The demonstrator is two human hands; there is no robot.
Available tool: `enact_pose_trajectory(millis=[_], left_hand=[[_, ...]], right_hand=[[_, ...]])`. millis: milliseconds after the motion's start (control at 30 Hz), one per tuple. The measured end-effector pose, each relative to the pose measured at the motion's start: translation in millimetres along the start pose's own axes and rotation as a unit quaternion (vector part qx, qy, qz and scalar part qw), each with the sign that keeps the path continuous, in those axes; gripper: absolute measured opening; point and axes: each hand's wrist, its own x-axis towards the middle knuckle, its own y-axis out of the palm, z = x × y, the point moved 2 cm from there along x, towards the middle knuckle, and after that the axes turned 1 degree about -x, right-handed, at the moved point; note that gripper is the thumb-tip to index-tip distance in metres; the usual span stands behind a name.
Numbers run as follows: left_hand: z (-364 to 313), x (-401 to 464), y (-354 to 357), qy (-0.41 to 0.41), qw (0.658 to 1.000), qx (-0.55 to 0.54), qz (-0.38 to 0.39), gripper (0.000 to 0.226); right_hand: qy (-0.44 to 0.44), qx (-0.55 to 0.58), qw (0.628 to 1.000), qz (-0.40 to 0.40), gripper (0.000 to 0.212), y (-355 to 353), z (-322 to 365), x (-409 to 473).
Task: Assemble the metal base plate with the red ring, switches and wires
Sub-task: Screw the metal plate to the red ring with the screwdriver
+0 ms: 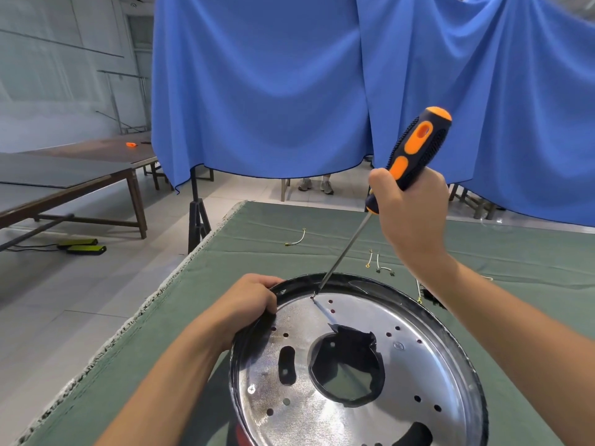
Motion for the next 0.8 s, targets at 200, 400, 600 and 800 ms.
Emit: enact_pose_trajectory(millis=[200, 400, 600, 800], left_hand=[[1, 1, 0, 0.002, 1.000, 0.004, 0.001, 0.051], [-1, 0, 1, 0.004, 1.000, 0.005, 0.007, 0.057], [-1, -1, 1, 0.003, 1.000, 0.010, 0.001, 0.054], [-1, -1, 1, 0.010, 1.000, 0.022, -0.010, 0.051]], right_hand=[[-0.003, -0.009, 1.000, 0.006, 0.038, 3, -2, -1], [-0.001, -0.009, 1.000, 0.011, 0.036, 6, -3, -2], [0.013, -0.045, 0.995, 0.085, 0.036, 12, 8, 4], [0.081, -0.084, 0.954, 0.275, 0.041, 24, 31, 21]])
